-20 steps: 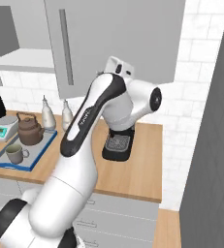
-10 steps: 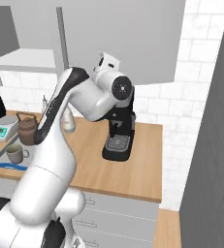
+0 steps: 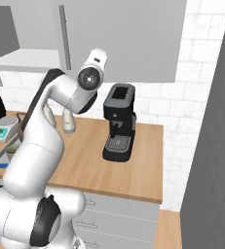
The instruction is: Pick the kettle from the counter and place it on the tray. Then pick the mug from the cabinet and place it on the tray. Then close the cabinet doors.
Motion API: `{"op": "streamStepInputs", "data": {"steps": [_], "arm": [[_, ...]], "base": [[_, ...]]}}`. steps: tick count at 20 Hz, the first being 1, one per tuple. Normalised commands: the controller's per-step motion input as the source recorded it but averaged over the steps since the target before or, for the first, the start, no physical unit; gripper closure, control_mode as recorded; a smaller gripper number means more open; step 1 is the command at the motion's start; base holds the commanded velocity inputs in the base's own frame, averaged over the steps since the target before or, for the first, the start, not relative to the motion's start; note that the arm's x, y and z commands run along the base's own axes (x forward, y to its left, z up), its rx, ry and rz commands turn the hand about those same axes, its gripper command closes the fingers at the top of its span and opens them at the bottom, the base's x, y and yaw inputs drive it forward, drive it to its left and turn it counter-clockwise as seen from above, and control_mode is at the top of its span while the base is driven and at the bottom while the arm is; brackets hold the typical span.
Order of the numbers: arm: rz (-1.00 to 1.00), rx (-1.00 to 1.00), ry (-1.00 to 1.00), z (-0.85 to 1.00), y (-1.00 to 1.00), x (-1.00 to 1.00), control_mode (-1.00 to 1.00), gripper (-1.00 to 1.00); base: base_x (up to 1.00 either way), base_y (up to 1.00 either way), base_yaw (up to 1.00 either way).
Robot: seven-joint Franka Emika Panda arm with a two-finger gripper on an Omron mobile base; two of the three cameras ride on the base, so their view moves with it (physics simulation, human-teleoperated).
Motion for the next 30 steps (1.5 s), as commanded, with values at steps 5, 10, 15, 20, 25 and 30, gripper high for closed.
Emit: {"op": "streamStepInputs", "data": {"steps": [5,10,15,20,25,30], "arm": [[-0.18,-0.05,0.01,-0.08,0.12,0.67,-1.0,-1.0],[-0.08,-0.03,0.01,-0.21,-0.01,0.55,-1.0,-1.0],[-0.02,-0.1,0.06,-0.53,-0.05,0.36,-1.0,-1.0],[-0.02,-0.18,0.06,-0.89,-0.06,0.07,-1.0,-1.0],[-0.06,-0.17,0.16,-0.68,-0.05,-0.18,-1.0,-1.0],[-0.04,-0.07,0.1,-0.03,0.0,-0.39,-1.0,-1.0]], "base": [[0.0,0.0,0.0],[0.0,0.0,0.0],[0.0,0.0,0.0],[0.0,0.0,0.0],[0.0,0.0,0.0],[0.0,0.0,0.0]]}}
